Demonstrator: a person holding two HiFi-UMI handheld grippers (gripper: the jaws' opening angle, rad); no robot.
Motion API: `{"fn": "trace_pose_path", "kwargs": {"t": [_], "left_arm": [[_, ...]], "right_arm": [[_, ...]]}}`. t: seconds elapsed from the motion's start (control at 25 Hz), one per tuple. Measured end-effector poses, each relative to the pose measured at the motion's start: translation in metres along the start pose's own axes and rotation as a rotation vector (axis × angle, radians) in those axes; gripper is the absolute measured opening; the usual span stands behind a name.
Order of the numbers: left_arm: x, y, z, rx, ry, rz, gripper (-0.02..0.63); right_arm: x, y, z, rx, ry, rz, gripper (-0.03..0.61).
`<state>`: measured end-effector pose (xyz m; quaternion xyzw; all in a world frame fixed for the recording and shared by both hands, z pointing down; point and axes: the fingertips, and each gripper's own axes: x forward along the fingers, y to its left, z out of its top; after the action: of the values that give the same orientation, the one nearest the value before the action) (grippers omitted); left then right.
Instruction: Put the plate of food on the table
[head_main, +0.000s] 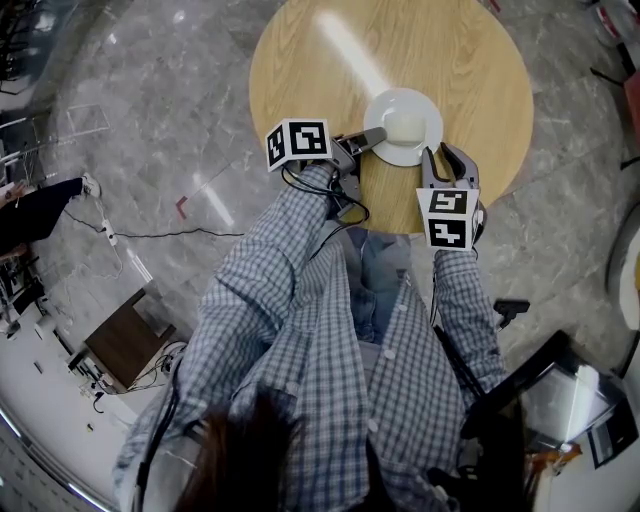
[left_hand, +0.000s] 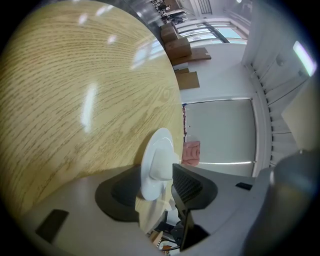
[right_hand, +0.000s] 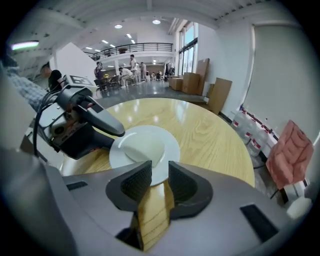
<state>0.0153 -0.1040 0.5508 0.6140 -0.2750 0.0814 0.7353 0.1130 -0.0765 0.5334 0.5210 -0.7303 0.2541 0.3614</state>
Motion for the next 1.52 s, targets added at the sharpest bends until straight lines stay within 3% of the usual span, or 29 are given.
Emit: {"fn": "trace_pose_path", "kwargs": {"t": [0.2,0.44,0.56,0.84,1.52], "left_arm": [[-0.001,0.001,-0.001,0.001,0.012,-0.012,0.186],[-0.001,0.000,-0.003,0.002,0.018,-0.019,0.186],[0.000,-0.001,-0.002,-0.004,0.014,-0.022,0.186],[-0.001,-0.001,-0.004,-0.015,0.021,-0.038,0.186],[0.001,0.000,-0.012,-0.042,0.065,-0.058,0.186]], "right_arm": [[-0.003,0.047,0.002,-0.202,-0.018,0.137,0.109],[0.000,0.084,-0.008,-0.375,0.013,0.233,0.107],[0.003,0.089,-0.011,-0.432,0.017,0.243,0.016],[0.010,0.093,-0.017,-0.454,0.051,0.236,0.006],[0.012,0.074,-0.010,-0.344,0.033,0.133,0.006]]}}
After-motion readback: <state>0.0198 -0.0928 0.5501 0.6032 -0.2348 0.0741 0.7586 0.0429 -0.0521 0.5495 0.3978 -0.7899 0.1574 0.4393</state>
